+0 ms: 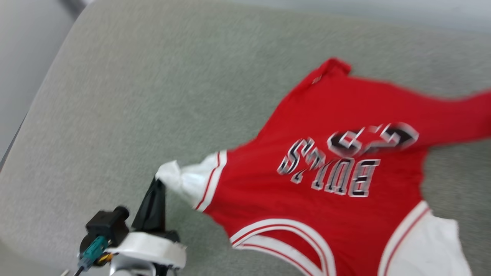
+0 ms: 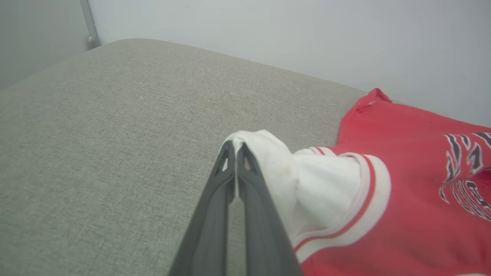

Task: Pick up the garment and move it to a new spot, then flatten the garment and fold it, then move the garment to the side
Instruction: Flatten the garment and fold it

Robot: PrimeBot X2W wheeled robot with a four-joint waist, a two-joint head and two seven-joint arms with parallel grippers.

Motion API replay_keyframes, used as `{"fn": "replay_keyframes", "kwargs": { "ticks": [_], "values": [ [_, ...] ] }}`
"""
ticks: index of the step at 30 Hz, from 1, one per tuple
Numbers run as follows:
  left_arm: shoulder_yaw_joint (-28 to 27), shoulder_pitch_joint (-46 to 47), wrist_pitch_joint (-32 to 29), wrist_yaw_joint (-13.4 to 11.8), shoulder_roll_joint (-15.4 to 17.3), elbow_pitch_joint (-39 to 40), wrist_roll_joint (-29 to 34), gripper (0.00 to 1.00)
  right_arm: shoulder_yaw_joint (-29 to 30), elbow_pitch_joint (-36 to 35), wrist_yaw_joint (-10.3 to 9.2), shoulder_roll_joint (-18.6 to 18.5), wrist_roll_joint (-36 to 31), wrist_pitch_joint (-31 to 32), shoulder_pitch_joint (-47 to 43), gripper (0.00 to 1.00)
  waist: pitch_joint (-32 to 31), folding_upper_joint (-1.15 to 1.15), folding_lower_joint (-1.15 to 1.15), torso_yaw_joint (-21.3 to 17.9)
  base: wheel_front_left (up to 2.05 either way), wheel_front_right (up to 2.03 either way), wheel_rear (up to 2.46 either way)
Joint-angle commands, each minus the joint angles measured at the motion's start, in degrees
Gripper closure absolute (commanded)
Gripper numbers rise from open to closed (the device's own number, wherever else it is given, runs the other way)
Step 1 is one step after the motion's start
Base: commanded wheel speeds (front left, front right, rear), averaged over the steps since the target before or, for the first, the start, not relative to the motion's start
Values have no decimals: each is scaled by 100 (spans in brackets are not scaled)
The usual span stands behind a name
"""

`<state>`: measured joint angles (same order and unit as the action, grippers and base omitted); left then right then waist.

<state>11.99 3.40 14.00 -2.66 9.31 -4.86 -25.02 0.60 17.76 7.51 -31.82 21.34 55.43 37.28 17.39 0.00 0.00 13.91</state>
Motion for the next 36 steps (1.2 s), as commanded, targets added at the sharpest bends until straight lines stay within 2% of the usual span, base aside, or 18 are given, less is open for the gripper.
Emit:
{"fn": "replay_keyframes", "kwargs": {
  "ticks": [1, 4, 7, 10, 11, 15, 16, 17, 20, 23, 25, 26, 30, 33, 36],
  "values": [
    [-84, -164, -16, -67, 79, -36, -40, 100, 40, -238, -4, -4, 36, -2, -498, 100, -529, 0, 0, -498, 0, 0, 0],
    [-152, -367, -134, -135, 187, -56, -81, 100, 176, -737, -4, 100, 107, 87, -1641, 100, -789, 0, 0, -749, 0, 0, 0],
    [-222, -529, -242, -175, 280, -60, -126, 100, 372, -1137, -4, 377, 181, 161, -2723, 100, -949, 0, 0, -960, 0, 0, 0],
    [-238, -623, -320, -195, 340, -71, -143, 100, 554, -1351, -4, 790, 194, 176, -3680, 100, -1073, 0, 0, -1121, 0, 0, 0],
    [-238, -623, -320, -195, 340, -71, -143, 100, 554, -1351, -4, 790, 194, 176, -3680, 100, -1073, 0, 0, -1121, 0, 0, 0],
    [-245, -702, -414, -239, 394, -62, -175, 100, 768, -1466, -4, 1442, 217, 125, -4600, 100, -1206, 0, 0, -1290, 0, 0, 0],
    [-238, -727, -440, -249, 404, -46, -180, 100, 827, -1479, -4, 1609, 206, 94, -4770, 69, -1221, 0, 0, -1319, 0, 0, 0],
    [-238, -746, -458, -251, 417, -32, -182, 100, 897, -1510, -4, 1769, 214, 4, -4881, 0, -1227, 0, 0, -1349, 0, 0, 0],
    [-242, -800, -508, -286, 436, 10, -189, 100, 1079, -1643, -4, 2082, 175, -477, -4973, 0, -1261, 0, 0, -1430, 0, 0, 0],
    [-229, -800, -564, -309, 452, 81, -194, 100, 1227, -1773, -3, 2212, 35, -1235, -4865, 0, -1247, 0, 0, -1477, 0, 0, 0],
    [-217, -788, -593, -325, 458, 124, -191, 100, 1337, -1885, -3, 2249, 5, -1998, -4642, 0, -1221, 0, 0, -1491, 0, 0, 0],
    [-216, -747, -608, -336, 476, 169, -186, 100, 1428, -1862, -3, 2268, -44, -2738, -4457, 0, -1180, 0, 0, -1498, 0, 0, 0],
    [-201, -613, -632, -348, 496, 276, -158, 100, 1367, -1714, -3, 2243, 48, -3963, -3817, 0, -1033, 0, 0, -1487, 0, 0, 0],
    [-171, -505, -646, -357, 487, 368, -130, 100, 1193, -1452, -3, 2167, 205, -4241, -3304, 0, -878, 0, 0, -1453, 0, 0, 0],
    [-105, -370, -634, -345, 458, 452, -102, 100, 825, -1218, -3, 2034, 312, -3879, -2737, 0, -703, 0, 0, -1388, 0, 0, 0]
  ]
}}
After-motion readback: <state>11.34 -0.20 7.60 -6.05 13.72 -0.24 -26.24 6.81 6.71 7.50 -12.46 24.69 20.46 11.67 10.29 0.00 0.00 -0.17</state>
